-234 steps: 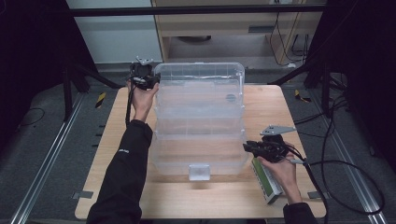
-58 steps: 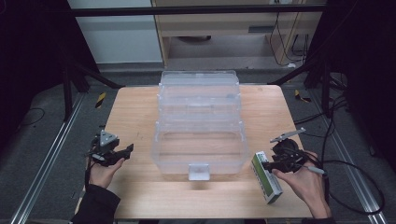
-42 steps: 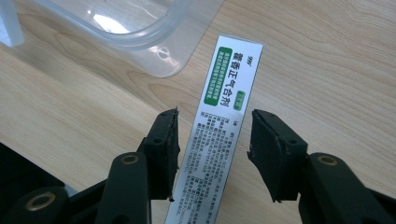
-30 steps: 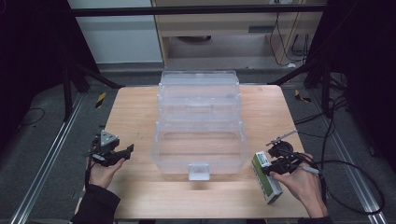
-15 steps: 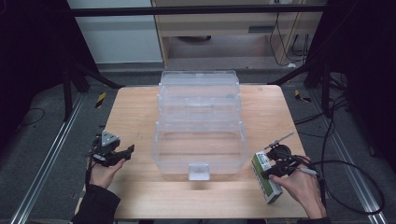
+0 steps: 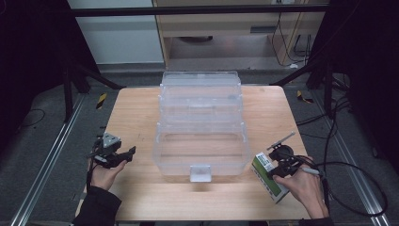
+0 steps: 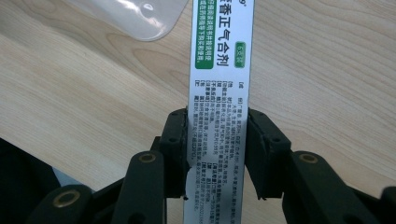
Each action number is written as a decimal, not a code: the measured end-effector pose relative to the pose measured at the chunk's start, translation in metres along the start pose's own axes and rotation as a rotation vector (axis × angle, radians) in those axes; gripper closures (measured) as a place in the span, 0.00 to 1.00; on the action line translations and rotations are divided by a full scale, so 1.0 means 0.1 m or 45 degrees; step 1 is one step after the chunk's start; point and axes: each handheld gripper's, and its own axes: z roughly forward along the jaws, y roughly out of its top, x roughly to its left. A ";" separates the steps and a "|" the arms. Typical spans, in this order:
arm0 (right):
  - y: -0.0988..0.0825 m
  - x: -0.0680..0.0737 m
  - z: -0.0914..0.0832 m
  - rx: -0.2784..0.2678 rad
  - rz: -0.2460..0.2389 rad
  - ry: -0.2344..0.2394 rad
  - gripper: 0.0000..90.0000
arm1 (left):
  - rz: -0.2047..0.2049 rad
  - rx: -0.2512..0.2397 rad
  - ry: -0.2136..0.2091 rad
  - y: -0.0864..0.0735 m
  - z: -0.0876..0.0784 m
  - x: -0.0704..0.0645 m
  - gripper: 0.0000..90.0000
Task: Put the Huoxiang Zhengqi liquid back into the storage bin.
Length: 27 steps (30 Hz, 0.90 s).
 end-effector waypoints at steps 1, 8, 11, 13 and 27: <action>0.00 0.00 0.00 0.007 0.002 -0.001 0.70 | 0.000 0.001 0.000 0.00 0.00 0.00 0.41; 0.04 0.00 0.00 0.042 -0.037 -0.007 0.69 | 0.000 0.000 0.000 0.00 0.00 0.00 0.41; 0.04 0.00 0.01 0.045 -0.047 -0.007 0.69 | 0.001 0.000 -0.001 0.00 0.00 0.00 0.41; 0.05 0.00 0.01 0.051 -0.042 -0.006 0.70 | 0.000 -0.001 -0.001 0.00 0.00 0.00 0.40; 0.04 -0.03 -0.02 0.018 0.022 -0.011 0.72 | 0.002 0.004 0.000 0.00 0.01 0.00 0.40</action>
